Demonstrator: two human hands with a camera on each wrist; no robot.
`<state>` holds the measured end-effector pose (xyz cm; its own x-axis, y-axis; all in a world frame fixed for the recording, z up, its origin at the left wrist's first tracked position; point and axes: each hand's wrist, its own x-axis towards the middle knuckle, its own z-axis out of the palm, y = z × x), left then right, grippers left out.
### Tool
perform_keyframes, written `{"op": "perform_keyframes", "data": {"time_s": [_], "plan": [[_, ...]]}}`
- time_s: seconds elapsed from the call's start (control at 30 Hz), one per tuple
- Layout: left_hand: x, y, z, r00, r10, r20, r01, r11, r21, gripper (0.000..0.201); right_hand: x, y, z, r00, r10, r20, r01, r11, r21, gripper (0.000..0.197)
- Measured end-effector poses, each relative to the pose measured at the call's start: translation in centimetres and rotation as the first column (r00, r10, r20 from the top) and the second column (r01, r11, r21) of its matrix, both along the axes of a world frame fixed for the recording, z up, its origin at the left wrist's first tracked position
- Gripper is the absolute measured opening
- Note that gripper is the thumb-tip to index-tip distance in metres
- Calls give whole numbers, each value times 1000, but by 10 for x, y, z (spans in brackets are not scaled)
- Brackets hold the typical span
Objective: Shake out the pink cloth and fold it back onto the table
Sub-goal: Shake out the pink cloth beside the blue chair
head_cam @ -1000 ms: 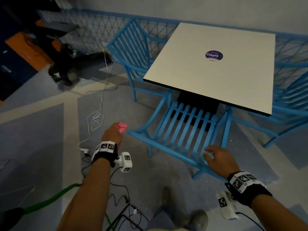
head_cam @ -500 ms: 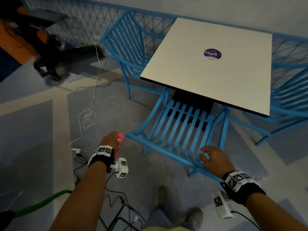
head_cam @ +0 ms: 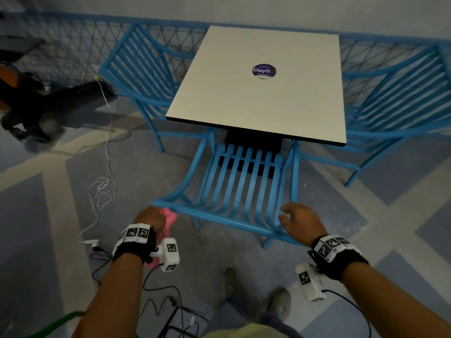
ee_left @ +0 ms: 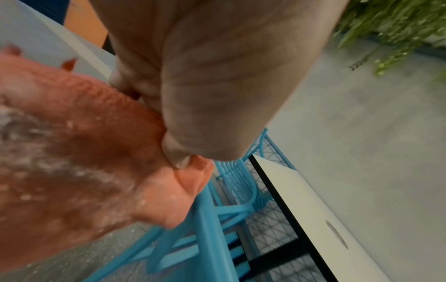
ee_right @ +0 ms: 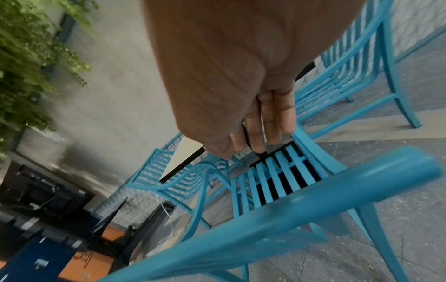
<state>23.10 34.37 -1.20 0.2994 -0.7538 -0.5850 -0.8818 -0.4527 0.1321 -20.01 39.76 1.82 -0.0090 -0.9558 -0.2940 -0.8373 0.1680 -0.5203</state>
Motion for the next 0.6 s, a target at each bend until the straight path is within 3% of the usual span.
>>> {"op": "perform_keyframes", "data": {"time_s": [0.13,0.23,0.43,0.6], "plan": [[-60,10,6,993,106,-47,-109,991,-77,51,-38,14,3,995,-95,4,95,995,1,30],[-124,25,6,986,116,-122,-122,991,-46,43,-66,30,3,987,-159,3,159,987,-1,31],[-256,70,-3,956,26,-293,-4,997,73,45,-106,66,-3,972,-236,14,235,972,21,30],[-344,113,0,876,13,-481,45,993,109,56,-136,91,-4,965,-261,-2,261,965,28,32]]}}
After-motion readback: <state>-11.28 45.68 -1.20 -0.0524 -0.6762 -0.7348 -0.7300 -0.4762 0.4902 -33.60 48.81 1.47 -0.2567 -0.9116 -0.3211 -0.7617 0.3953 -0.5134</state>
